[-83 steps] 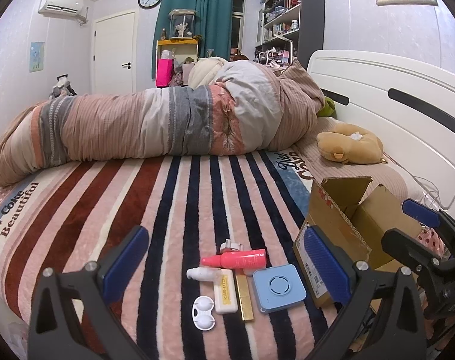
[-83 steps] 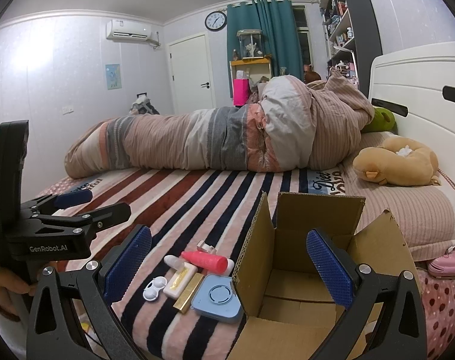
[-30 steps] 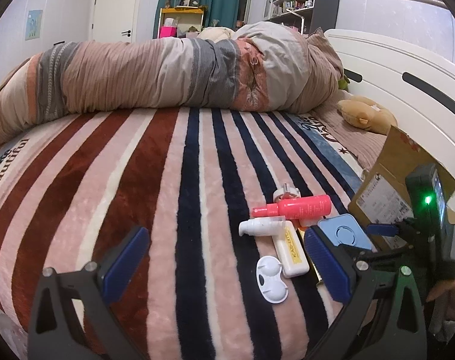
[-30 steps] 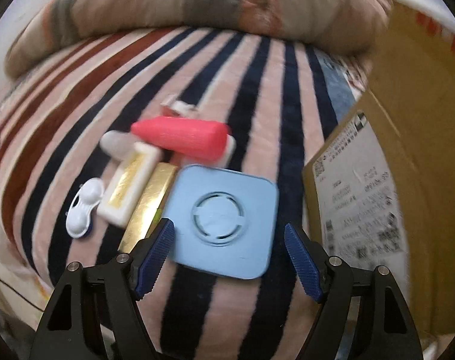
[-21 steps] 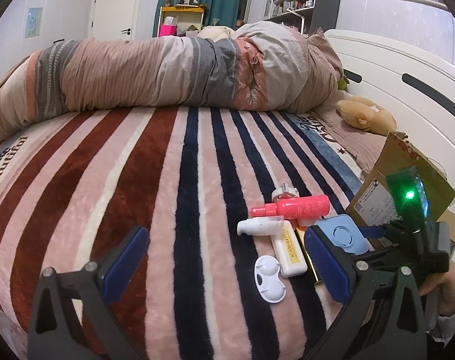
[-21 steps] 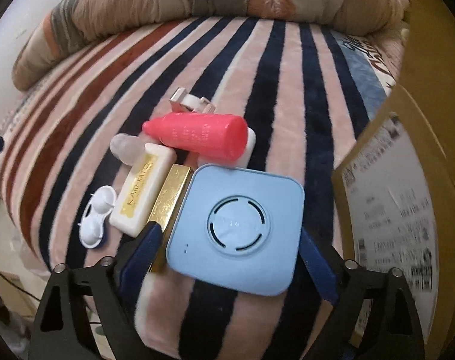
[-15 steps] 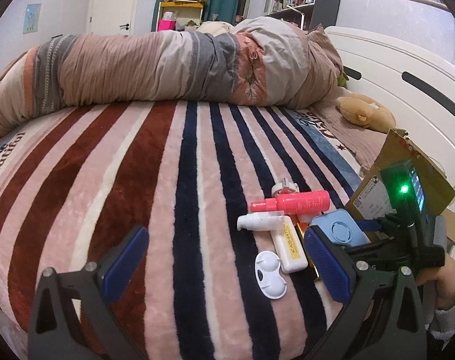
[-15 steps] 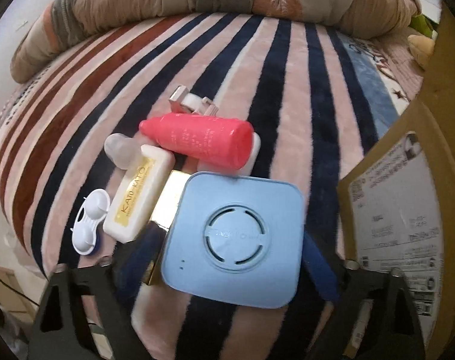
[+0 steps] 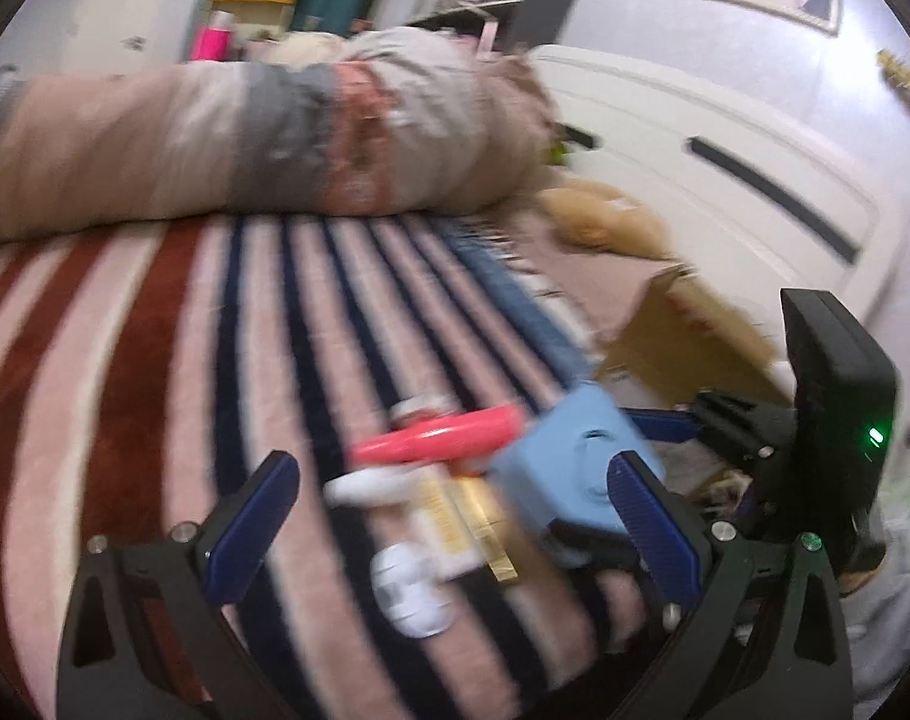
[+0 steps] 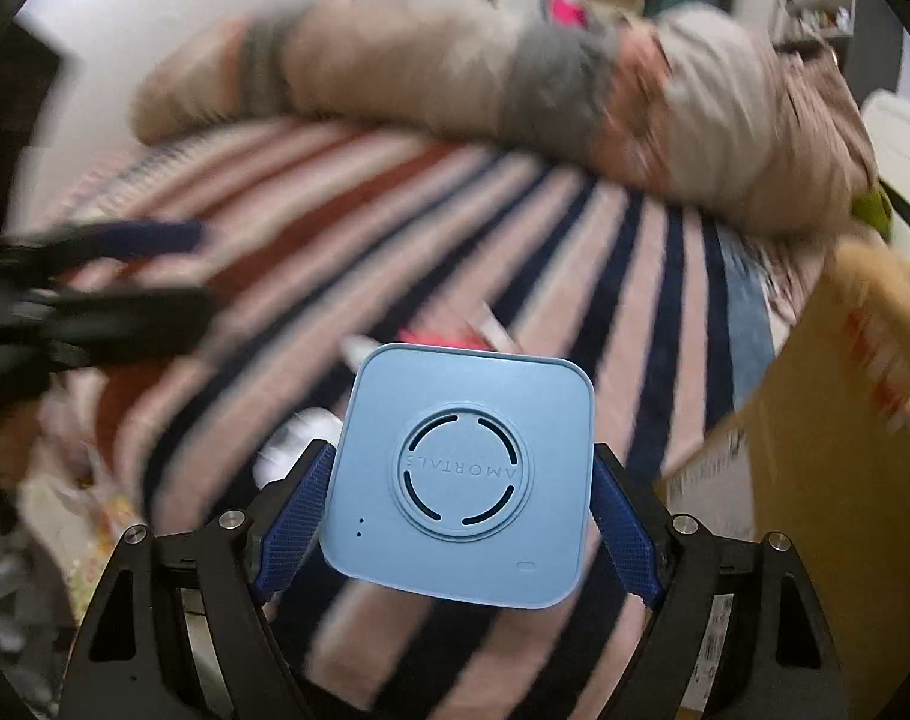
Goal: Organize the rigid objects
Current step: 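Carry the blue case into the cardboard box and open the right gripper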
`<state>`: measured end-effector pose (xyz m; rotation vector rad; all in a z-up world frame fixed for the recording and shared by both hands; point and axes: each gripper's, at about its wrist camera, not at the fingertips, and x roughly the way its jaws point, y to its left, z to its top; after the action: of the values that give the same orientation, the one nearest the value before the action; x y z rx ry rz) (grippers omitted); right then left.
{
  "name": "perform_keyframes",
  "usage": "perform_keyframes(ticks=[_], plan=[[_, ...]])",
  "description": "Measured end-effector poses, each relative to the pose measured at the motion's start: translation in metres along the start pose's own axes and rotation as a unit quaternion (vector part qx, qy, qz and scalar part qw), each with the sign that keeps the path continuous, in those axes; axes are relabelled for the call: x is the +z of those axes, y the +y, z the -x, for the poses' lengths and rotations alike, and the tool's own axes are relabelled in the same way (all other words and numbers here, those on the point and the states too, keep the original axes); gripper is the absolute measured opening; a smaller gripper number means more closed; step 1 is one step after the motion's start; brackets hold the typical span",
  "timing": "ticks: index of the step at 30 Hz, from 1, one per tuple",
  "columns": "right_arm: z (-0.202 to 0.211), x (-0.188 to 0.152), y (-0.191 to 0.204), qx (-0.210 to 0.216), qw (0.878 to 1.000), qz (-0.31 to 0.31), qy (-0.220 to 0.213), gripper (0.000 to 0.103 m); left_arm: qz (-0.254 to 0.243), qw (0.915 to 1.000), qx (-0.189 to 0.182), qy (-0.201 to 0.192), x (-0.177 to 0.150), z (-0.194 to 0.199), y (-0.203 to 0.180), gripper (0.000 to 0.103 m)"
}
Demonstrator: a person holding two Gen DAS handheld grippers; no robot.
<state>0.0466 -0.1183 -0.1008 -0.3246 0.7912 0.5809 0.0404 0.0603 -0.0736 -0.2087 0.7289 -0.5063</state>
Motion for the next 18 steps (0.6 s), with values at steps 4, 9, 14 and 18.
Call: perform_keyframes(ticks=[4,9,14,18], plan=[[0.041,0.017,0.004,0.042,0.996,0.018,-0.080,0.081,0.000,0.9975,-0.070,0.004,0.024,-0.002,-0.022,0.093],[0.084,0.022,-0.003,0.043,0.989,0.029,-0.141,0.081,-0.007,0.9890,-0.148,0.001,0.053,0.000,-0.059,0.061],[0.123,0.012,-0.038,0.031,0.984,0.001,-0.177,0.081,-0.049,0.9856,-0.162,0.009,0.076,-0.012,-0.120,0.039],[0.146,-0.008,-0.082,0.011,0.983,-0.037,-0.181,0.079,-0.105,0.9822,-0.154,0.027,0.091,-0.041,-0.177,0.030]])
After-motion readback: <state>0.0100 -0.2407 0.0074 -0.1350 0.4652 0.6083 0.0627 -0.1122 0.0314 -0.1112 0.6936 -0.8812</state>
